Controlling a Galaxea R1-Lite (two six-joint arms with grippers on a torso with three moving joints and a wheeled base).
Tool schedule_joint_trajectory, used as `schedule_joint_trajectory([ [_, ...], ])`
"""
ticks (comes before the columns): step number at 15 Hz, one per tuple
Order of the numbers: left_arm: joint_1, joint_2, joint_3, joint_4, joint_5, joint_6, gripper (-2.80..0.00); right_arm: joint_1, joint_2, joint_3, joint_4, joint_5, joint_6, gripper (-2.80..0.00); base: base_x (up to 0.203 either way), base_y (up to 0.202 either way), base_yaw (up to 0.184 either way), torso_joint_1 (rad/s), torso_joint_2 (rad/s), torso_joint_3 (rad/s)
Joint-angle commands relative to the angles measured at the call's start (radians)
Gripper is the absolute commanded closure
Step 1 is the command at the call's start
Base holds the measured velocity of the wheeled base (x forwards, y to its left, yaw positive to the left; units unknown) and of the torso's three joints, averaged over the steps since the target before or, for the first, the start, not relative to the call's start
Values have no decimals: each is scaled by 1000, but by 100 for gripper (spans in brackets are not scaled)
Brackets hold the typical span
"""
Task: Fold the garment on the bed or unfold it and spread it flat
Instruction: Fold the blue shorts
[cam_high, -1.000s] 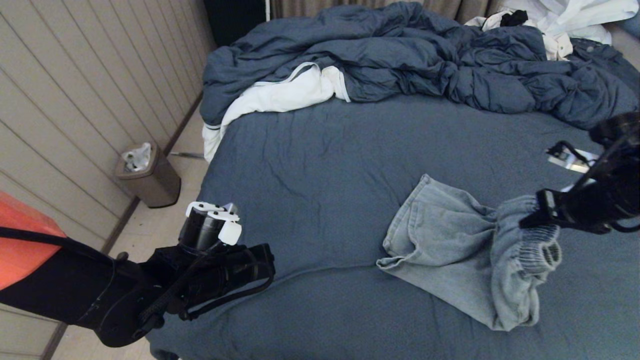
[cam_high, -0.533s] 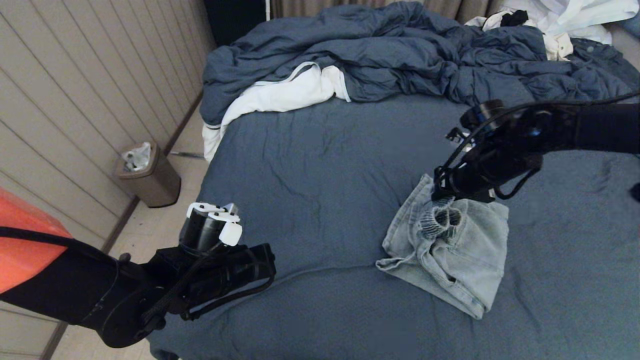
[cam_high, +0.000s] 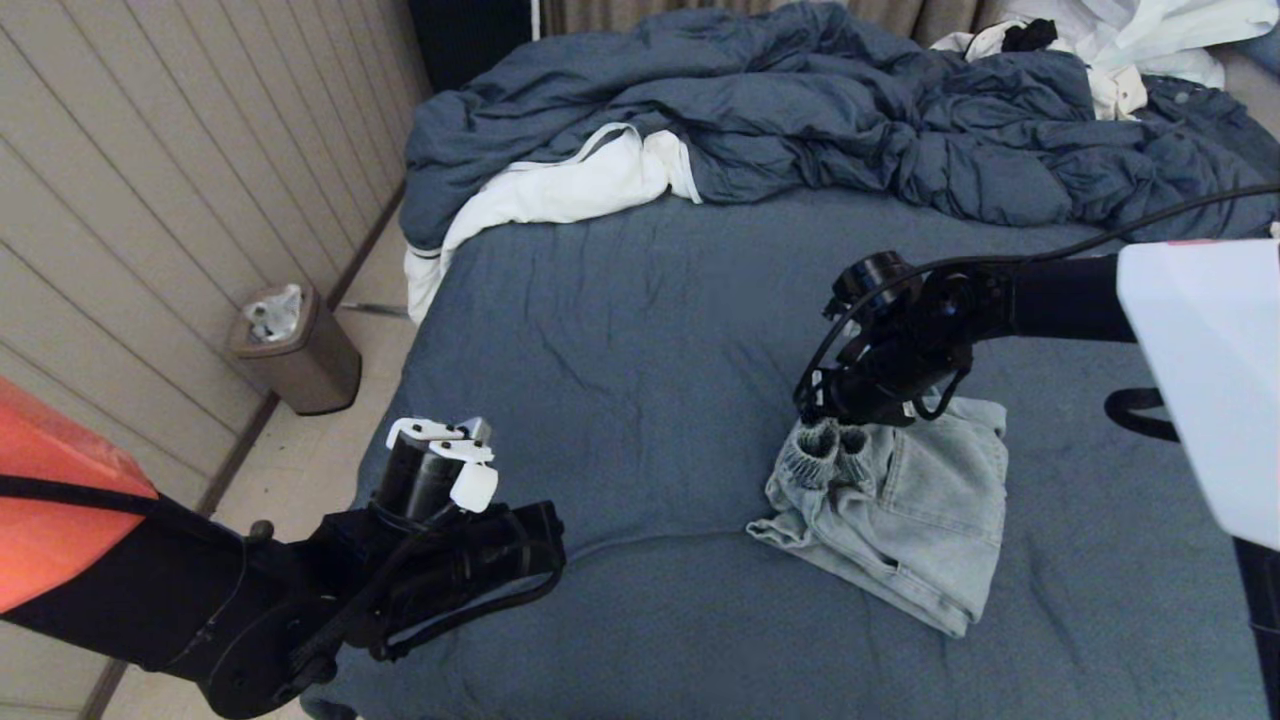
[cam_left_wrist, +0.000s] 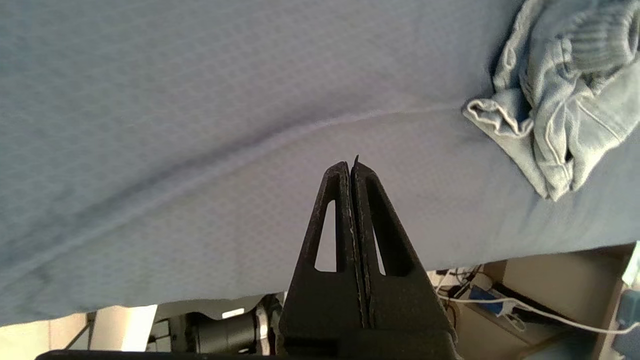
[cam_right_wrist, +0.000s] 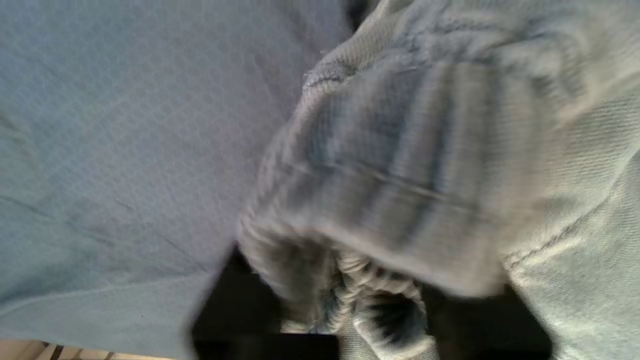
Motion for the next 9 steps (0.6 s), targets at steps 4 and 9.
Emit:
schedule_joint_trajectory([
  [4, -9, 13, 11, -42, 2, -5, 0, 0, -110, -4, 2, 5, 2, -280, 0, 0, 0, 0, 0, 0],
  [9, -9, 7, 5, -44, 28, -5, 0, -44, -210, 33, -24, 4, 4, 0, 0, 0, 0, 0, 0, 0],
])
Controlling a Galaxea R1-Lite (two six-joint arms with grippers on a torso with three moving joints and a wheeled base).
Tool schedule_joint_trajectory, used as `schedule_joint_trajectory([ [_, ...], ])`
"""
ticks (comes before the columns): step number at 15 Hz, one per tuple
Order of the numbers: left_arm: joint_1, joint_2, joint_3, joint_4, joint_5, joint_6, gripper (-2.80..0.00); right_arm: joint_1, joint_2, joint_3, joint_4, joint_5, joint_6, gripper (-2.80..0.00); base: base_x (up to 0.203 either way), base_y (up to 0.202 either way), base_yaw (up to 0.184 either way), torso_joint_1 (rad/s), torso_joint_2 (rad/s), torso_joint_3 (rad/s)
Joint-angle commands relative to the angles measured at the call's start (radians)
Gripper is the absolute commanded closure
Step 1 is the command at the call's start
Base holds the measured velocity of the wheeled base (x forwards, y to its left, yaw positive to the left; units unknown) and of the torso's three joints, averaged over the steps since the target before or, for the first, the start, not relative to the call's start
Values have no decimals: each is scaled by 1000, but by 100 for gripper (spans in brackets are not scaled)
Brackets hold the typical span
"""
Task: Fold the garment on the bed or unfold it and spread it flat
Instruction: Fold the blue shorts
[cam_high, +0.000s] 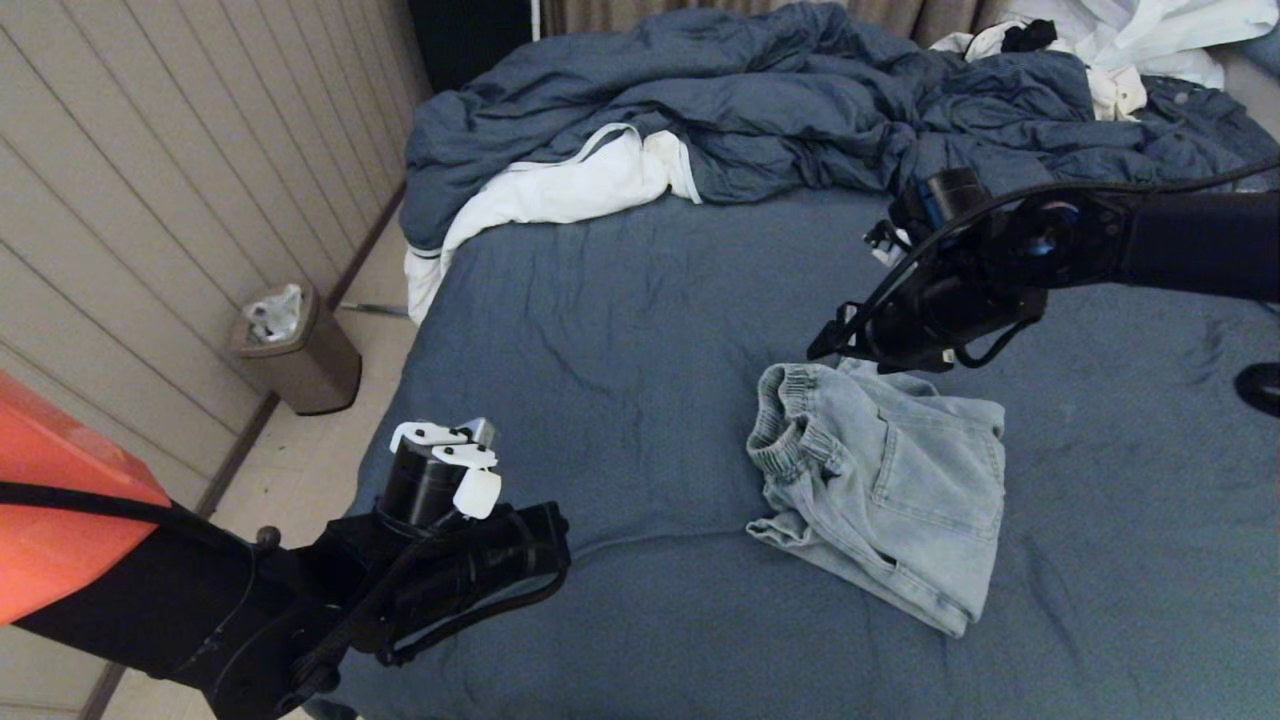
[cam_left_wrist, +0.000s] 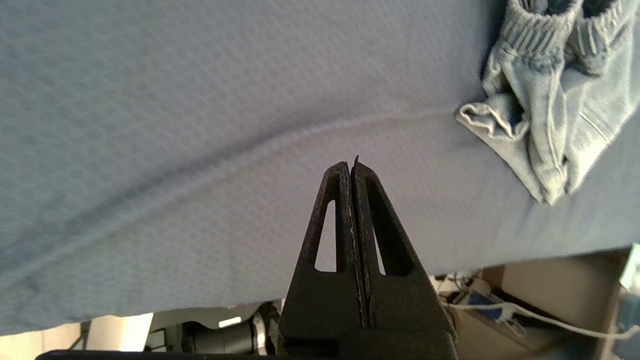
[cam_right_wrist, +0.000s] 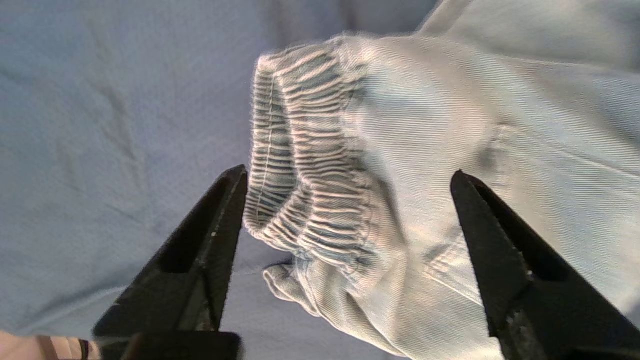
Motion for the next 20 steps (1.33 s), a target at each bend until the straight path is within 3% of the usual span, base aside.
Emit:
schedule_joint_trajectory([
  [1, 0, -3, -5, -5, 21, -5, 0, -31, -43, 59, 3, -2, 3, 0, 0, 0, 0, 0, 0, 0],
  [3, 0, -7, -4, -5, 21, -5, 0, -47, -31, 118, 2, 0, -1, 0, 0, 0, 0, 0, 0, 0],
  [6, 0, -28, 0, -3, 24, -5, 0, -45, 53, 91, 3, -1, 3, 0, 0, 0, 0, 0, 0, 0],
  [15, 0, -13, -2, -5, 23, -5, 0, 166, 238, 83, 1, -46, 51, 0, 0, 0, 0, 0, 0, 0],
  [20, 0, -11, 0, -5, 22, -5, 0, 181, 232, 71, 1, -48, 67, 0, 0, 0, 0, 0, 0, 0],
])
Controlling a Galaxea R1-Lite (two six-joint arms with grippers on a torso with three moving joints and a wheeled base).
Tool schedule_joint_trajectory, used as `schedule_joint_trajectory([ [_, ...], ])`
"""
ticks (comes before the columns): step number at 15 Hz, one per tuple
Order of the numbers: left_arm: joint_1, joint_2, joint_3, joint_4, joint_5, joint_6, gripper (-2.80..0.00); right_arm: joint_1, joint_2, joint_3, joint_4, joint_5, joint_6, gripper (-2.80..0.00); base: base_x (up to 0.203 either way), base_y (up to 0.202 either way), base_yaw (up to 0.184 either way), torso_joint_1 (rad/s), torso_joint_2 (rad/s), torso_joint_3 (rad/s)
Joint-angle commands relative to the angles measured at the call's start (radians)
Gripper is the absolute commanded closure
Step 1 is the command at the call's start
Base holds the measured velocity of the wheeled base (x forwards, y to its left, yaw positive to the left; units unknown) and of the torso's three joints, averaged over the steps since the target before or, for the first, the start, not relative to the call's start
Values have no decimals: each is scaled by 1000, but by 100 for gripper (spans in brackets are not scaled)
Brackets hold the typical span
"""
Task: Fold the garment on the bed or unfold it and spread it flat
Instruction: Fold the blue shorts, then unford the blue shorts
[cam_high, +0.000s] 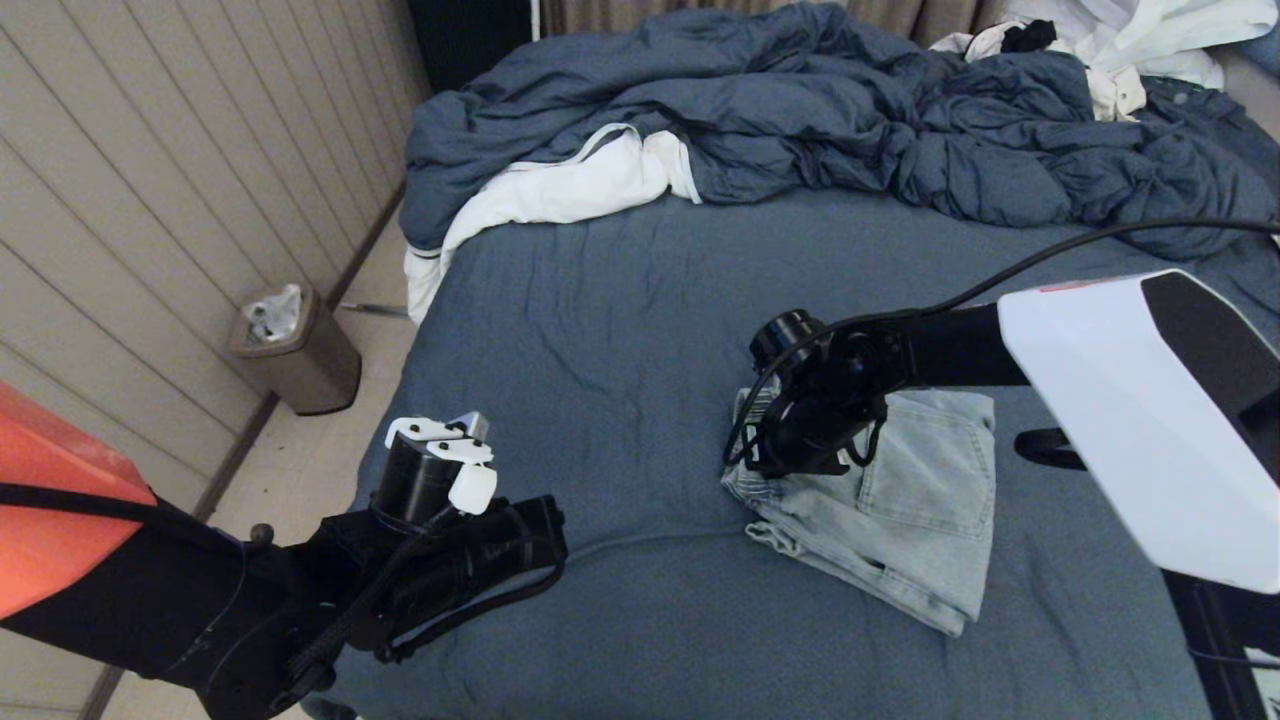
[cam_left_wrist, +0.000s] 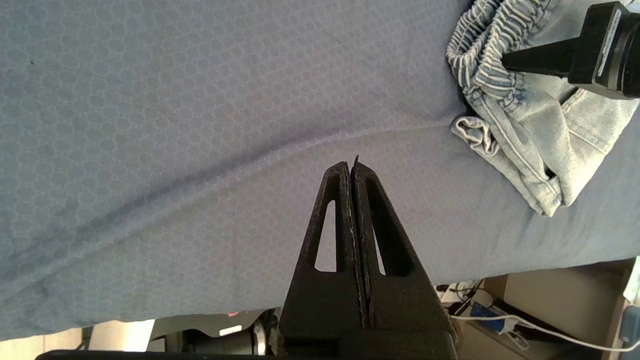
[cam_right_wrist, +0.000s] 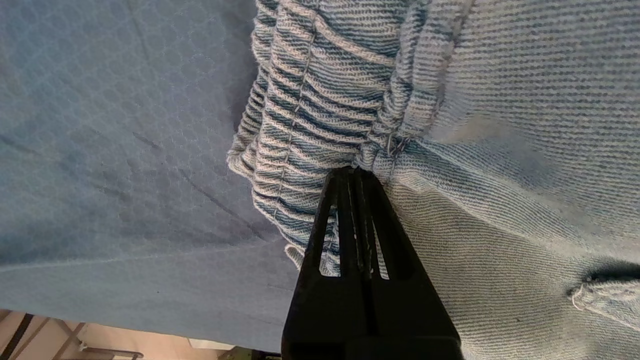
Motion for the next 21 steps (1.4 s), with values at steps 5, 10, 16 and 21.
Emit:
schedule_joint_trajectory([
  [5, 0, -6, 3, -4, 0, -5, 0, -53, -163, 19, 5, 1, 1, 0, 0, 0, 0, 0, 0, 0],
  [10, 0, -27, 7, -2, 2, -1, 0, -214, -324, 21, 11, 2, -40, 0, 0, 0, 0, 0, 0, 0],
  [16, 75, -279, 11, 73, 18, 47, 0, -266, -679, 226, 11, 38, -66, 0, 0, 0, 0, 0, 0, 0],
  [21, 132, -815, -5, 498, 124, 113, 0, -259, -1169, 532, 6, 51, -159, 0, 0, 0, 0, 0, 0, 0],
])
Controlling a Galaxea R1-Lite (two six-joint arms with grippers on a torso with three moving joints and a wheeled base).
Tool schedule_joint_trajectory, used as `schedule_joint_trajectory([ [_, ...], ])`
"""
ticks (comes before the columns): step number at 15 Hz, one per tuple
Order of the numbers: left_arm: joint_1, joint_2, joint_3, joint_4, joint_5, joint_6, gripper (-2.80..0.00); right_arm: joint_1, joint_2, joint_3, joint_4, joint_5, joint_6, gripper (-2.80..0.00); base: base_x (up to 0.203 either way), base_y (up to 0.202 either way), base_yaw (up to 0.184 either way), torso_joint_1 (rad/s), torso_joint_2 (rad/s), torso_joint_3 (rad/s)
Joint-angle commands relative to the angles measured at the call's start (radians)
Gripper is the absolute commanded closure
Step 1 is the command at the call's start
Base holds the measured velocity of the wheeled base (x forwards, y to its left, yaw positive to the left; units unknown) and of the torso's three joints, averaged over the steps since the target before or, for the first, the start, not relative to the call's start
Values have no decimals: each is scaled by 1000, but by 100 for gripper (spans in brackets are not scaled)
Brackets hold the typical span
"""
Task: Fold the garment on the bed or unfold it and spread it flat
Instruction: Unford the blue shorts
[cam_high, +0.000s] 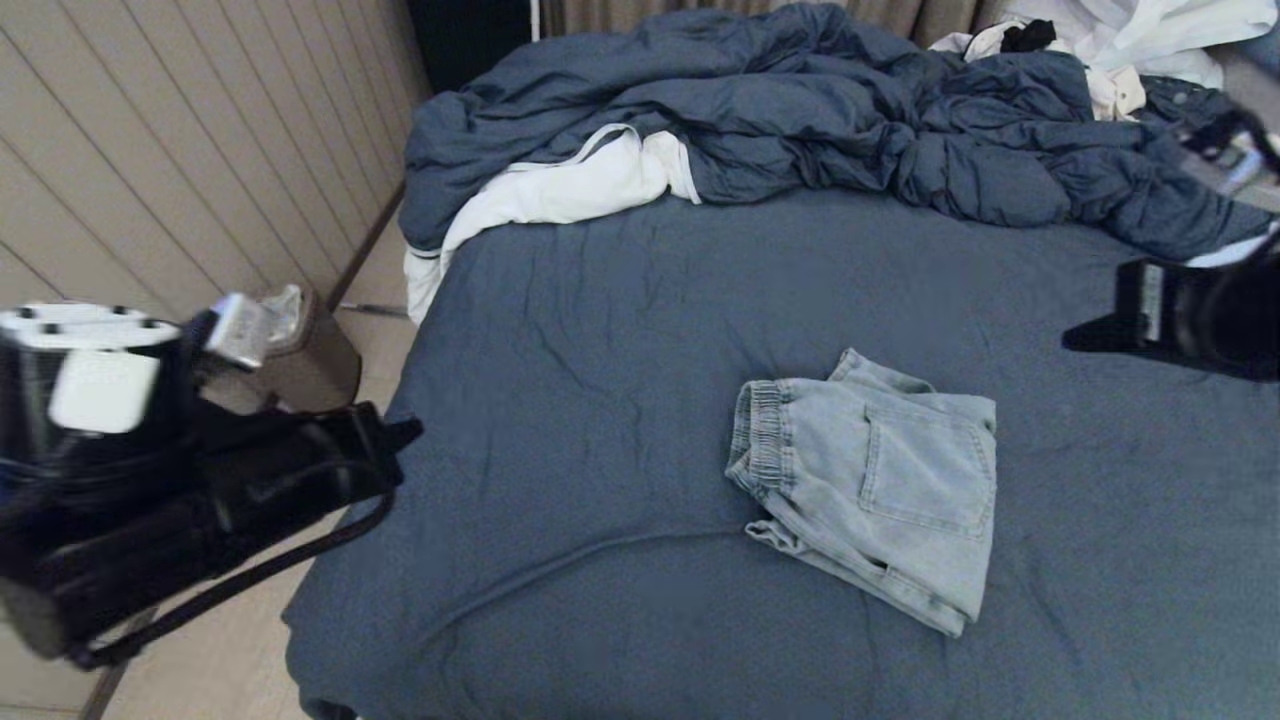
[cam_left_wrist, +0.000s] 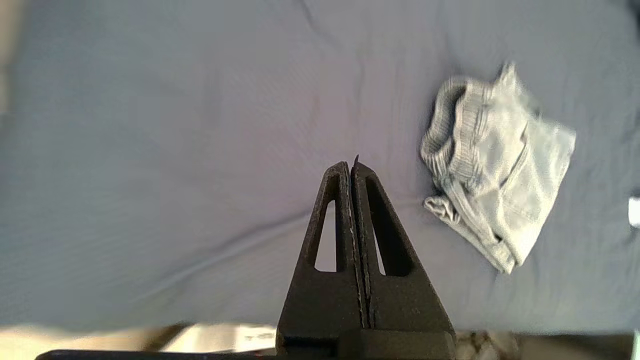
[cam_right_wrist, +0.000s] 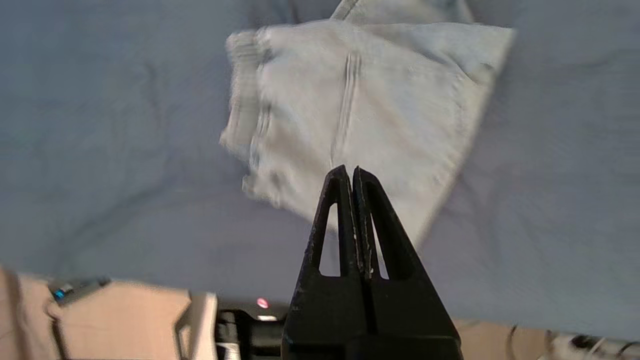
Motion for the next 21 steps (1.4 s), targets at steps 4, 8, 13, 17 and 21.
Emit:
schedule_joint_trajectory([
  [4, 71, -645, -42, 673, 377, 45, 0, 8, -557, 425, 1, 0, -103, 0, 0, 0, 0, 0, 0, 0],
  [8, 440, -901, -83, 892, 428, 188, 0, 12, -782, 631, 2, -5, -127, 0, 0, 0, 0, 0, 0, 0],
  [13, 598, -1106, 111, 944, 118, 302, 0, -1, -1054, 851, -12, -15, -162, 0, 0, 0, 0, 0, 0, 0],
  [17, 576, -1251, 347, 813, -101, 357, 0, -13, -1092, 1146, -405, -85, -211, 0, 0, 0, 0, 0, 0, 0],
  [21, 573, -1329, 485, 684, -228, 448, 0, -15, -1093, 1391, -780, -127, -345, 0, 0, 0, 0, 0, 0, 0],
])
